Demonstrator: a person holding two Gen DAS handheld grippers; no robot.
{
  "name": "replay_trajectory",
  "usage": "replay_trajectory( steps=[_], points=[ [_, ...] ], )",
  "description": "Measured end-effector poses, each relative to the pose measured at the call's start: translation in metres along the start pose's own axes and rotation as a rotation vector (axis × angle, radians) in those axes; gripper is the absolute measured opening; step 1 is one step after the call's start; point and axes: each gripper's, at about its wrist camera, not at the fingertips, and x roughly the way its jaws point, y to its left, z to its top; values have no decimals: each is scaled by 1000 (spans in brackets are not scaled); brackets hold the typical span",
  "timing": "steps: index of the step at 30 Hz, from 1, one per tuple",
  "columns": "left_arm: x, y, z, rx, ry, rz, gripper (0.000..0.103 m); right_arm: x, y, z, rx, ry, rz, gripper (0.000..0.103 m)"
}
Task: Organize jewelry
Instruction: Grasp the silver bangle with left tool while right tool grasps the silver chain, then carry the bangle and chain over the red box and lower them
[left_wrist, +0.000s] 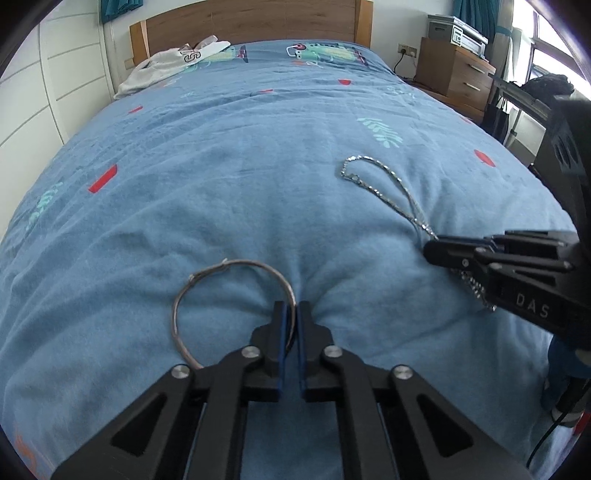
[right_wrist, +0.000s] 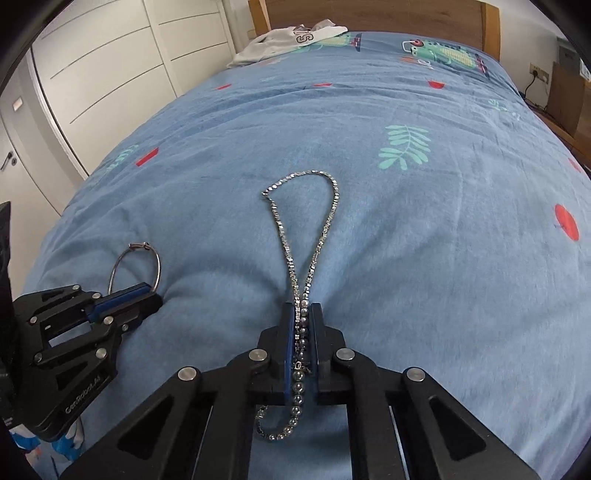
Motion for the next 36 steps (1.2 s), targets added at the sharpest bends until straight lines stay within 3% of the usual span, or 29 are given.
replay_trajectory(
  steps=[8,16,28,36],
  points=[
    [-36,-9,-23,-84,-1,-134,3,-51,7,-49,96,-55,101,5],
    [-94,-33,-42,-100,-40,-207,4,-122,16,-84,143,-128,122,5],
    [-190,-82,-63,-57,-104,-262,4,-240,5,-123,172,-245,46,5],
    [-237,-145,-55,11,-158,-344,4,-319,-25,-150,206,-328,-50,5]
  ],
)
